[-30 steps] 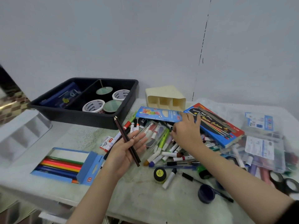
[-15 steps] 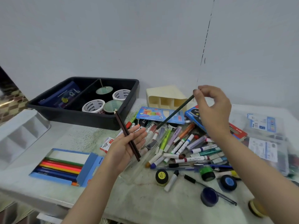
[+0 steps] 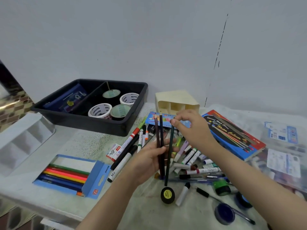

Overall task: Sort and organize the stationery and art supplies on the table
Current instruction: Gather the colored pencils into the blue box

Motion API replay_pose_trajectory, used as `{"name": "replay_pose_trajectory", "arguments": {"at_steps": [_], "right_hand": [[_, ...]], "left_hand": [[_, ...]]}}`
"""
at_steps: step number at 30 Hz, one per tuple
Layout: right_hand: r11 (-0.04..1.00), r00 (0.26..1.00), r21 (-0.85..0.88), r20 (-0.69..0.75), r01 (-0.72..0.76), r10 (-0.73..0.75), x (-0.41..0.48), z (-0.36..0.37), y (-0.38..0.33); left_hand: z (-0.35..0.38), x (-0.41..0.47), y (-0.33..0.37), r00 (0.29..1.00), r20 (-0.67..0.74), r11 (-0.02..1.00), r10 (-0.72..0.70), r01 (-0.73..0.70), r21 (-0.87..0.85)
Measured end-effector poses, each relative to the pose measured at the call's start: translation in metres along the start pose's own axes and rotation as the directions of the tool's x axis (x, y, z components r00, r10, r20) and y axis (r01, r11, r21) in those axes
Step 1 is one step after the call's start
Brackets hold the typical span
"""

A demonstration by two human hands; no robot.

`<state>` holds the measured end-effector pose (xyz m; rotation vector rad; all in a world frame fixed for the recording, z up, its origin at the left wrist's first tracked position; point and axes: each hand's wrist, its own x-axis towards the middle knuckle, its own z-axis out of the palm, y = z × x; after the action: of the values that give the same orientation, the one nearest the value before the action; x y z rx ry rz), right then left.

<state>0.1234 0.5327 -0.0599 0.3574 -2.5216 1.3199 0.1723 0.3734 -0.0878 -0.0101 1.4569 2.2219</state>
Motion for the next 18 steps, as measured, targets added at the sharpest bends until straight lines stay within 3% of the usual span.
{"name": "replay_pose_trajectory", "arguments": {"at_steps": [6, 9, 11, 13, 15, 18], "right_hand": [[1.000, 0.999, 0.002, 0.030, 0.012, -0.012, 0.012, 0.022, 0.017], [0.947, 0.990, -0.288, 0.064, 0.140, -0.126, 0.018, 0.024, 0.038], [0.844, 0.980, -0.504, 0.161, 0.183, -0.117, 0.020, 0.024, 0.048], [0.758, 0.972, -0.615, 0.210, 0.217, -0.108, 0.022, 0.024, 0.054], [0.764, 0.971, -0.600, 0.174, 0.237, -0.165, 0.023, 0.021, 0.054], [0.852, 0.983, -0.492, 0.121, 0.177, -0.135, 0.025, 0.009, 0.047]], "left_hand": [[-0.009, 0.001, 0.001, 0.994, -0.107, 1.000, 0.022, -0.023, -0.011], [-0.012, -0.001, 0.005, 0.986, -0.161, 0.996, 0.039, -0.051, -0.071], [-0.015, -0.003, 0.008, 0.979, -0.191, 0.992, 0.064, -0.084, -0.098], [-0.018, -0.005, 0.010, 0.974, -0.212, 0.986, 0.083, -0.110, -0.122], [-0.020, -0.005, 0.014, 0.970, -0.224, 0.981, 0.092, -0.127, -0.147], [-0.024, -0.005, 0.019, 0.966, -0.233, 0.975, 0.115, -0.155, -0.160]]}}
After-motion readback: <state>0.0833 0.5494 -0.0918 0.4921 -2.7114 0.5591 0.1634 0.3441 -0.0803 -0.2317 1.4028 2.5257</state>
